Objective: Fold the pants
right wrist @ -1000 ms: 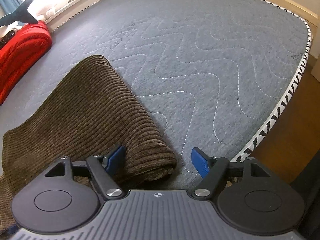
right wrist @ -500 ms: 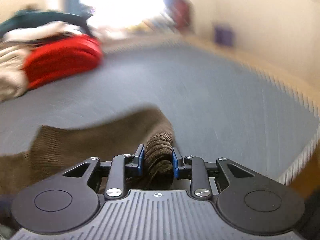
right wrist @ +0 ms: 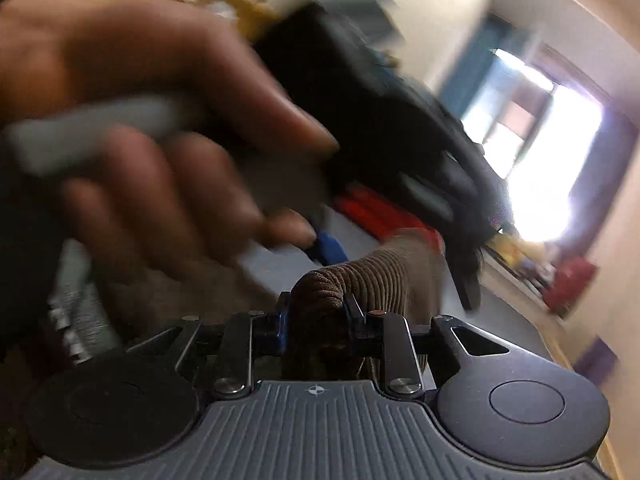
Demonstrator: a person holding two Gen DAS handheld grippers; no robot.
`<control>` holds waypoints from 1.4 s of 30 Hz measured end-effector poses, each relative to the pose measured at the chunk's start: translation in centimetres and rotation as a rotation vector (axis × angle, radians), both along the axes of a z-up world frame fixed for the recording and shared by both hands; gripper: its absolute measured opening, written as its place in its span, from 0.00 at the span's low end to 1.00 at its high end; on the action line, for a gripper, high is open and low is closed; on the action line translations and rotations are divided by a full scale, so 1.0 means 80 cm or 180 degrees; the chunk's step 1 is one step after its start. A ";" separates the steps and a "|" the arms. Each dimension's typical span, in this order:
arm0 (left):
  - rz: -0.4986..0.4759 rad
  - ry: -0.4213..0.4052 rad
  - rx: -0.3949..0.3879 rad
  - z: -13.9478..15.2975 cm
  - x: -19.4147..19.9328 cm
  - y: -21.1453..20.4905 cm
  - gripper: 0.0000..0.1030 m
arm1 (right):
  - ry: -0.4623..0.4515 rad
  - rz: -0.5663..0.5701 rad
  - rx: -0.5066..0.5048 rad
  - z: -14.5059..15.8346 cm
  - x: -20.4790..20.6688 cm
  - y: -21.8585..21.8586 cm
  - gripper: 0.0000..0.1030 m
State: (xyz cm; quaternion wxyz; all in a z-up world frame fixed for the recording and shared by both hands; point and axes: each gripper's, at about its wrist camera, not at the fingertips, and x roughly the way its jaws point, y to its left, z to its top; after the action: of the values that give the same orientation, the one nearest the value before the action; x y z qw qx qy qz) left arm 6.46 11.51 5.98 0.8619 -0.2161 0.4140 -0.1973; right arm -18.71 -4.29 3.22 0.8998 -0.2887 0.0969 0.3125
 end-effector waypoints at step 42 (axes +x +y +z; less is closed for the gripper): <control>0.1406 0.1309 -0.0020 -0.135 -0.004 0.317 0.92 | 0.3846 -0.0795 0.1730 -0.093 0.263 0.041 0.86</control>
State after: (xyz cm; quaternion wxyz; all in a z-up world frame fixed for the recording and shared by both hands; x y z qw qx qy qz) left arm 6.11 36.84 -4.83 0.7814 -0.3391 0.5223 0.0417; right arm 2.35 -1.00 -4.20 0.7575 0.1868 0.5338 0.3260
